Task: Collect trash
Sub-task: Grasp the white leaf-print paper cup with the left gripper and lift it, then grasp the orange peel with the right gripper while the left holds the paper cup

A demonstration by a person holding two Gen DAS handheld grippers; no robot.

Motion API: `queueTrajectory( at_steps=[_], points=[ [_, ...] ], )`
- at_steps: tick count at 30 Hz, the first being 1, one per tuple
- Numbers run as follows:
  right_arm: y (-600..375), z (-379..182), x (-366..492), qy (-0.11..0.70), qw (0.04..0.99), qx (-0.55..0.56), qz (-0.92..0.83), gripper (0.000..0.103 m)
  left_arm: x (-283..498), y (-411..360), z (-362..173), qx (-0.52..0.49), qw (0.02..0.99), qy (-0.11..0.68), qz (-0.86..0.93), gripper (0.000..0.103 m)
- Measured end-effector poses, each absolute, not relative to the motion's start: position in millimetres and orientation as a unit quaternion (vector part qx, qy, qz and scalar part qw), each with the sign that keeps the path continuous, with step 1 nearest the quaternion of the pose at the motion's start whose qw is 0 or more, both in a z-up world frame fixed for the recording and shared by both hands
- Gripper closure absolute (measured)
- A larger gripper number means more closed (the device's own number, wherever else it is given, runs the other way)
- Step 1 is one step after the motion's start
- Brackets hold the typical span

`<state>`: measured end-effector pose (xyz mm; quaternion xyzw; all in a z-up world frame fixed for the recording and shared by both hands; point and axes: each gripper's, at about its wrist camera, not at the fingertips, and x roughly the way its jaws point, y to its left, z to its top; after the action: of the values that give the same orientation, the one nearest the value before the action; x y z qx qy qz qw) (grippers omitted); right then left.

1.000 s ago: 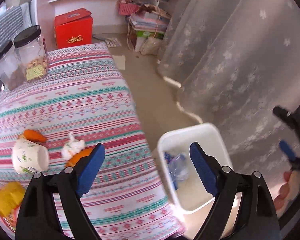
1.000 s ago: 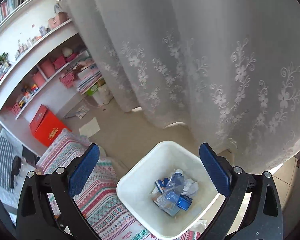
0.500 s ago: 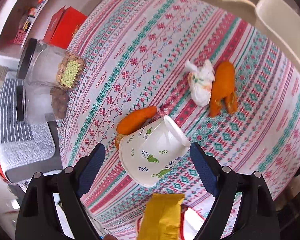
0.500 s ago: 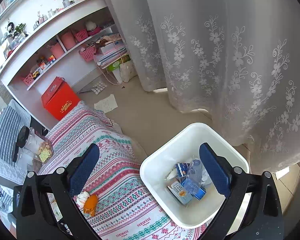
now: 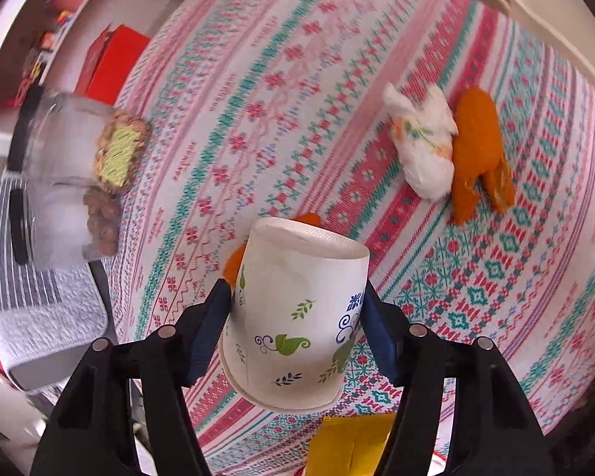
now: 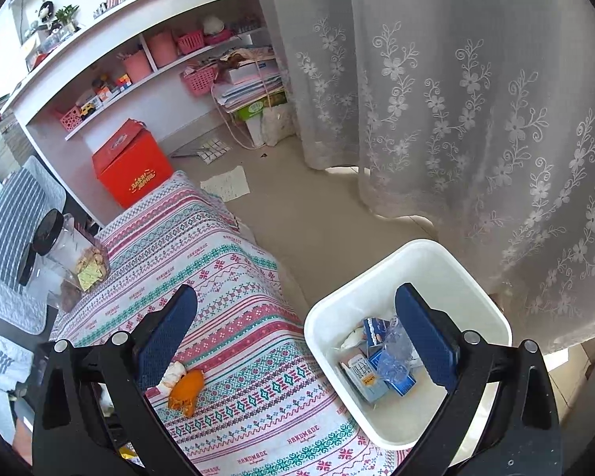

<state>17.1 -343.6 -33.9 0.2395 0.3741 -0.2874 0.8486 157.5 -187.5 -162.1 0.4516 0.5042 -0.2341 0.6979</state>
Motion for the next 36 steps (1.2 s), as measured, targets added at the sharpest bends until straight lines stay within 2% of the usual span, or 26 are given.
queueTrajectory(
  at_steps=[5, 9, 11, 14, 19, 22, 23, 26, 29, 32, 33, 34, 36],
  points=[
    [-322, -41, 34, 0.394, 0.855, 0.213, -0.260, 0.007, 173, -136, -72, 0.241, 0.812, 0.491, -0.205, 0.043],
    [-279, -52, 68, 0.428, 0.873, 0.148, -0.178, 0.007, 149, -62, 2, -0.010, 0.871, 0.453, -0.192, 0.043],
    [-249, -60, 90, 0.448, 0.880, 0.104, -0.123, 0.007, 125, -26, 25, -0.103, 0.881, 0.421, -0.189, 0.043],
    [-200, -78, 128, 0.490, 0.870, 0.053, -0.011, 0.008, 95, 16, 33, -0.184, 0.886, 0.388, -0.176, 0.042],
    [-125, -109, 173, 0.516, 0.850, -0.055, 0.091, 0.017, 73, 65, 14, -0.223, 0.892, 0.364, -0.151, 0.042],
    [-99, -136, 195, 0.542, 0.826, -0.102, 0.118, 0.028, 76, 83, 12, -0.244, 0.888, 0.362, -0.148, 0.042],
    [-95, -143, 200, 0.549, 0.820, -0.104, 0.124, 0.032, 76, 86, 15, -0.237, 0.893, 0.355, -0.143, 0.042],
    [-89, -161, 213, 0.563, 0.811, -0.091, 0.134, 0.037, 76, 97, 17, -0.235, 0.896, 0.348, -0.143, 0.042],
    [-81, -171, 221, 0.572, 0.803, -0.092, 0.143, 0.049, 74, 108, 13, -0.231, 0.897, 0.352, -0.138, 0.041],
    [-73, -178, 219, 0.580, 0.795, -0.101, 0.149, 0.053, 75, 118, 9, -0.235, 0.894, 0.358, -0.131, 0.041],
    [-70, -181, 218, 0.583, 0.791, -0.104, 0.150, 0.062, 76, 121, 8, -0.238, 0.894, 0.358, -0.128, 0.041],
    [-68, -183, 216, 0.585, 0.790, -0.105, 0.152, 0.064, 76, 123, 7, -0.240, 0.893, 0.359, -0.125, 0.041],
    [-68, -181, 212, 0.578, 0.795, -0.100, 0.154, 0.085, 75, 126, 5, -0.243, 0.893, 0.358, -0.122, 0.041]
  ],
)
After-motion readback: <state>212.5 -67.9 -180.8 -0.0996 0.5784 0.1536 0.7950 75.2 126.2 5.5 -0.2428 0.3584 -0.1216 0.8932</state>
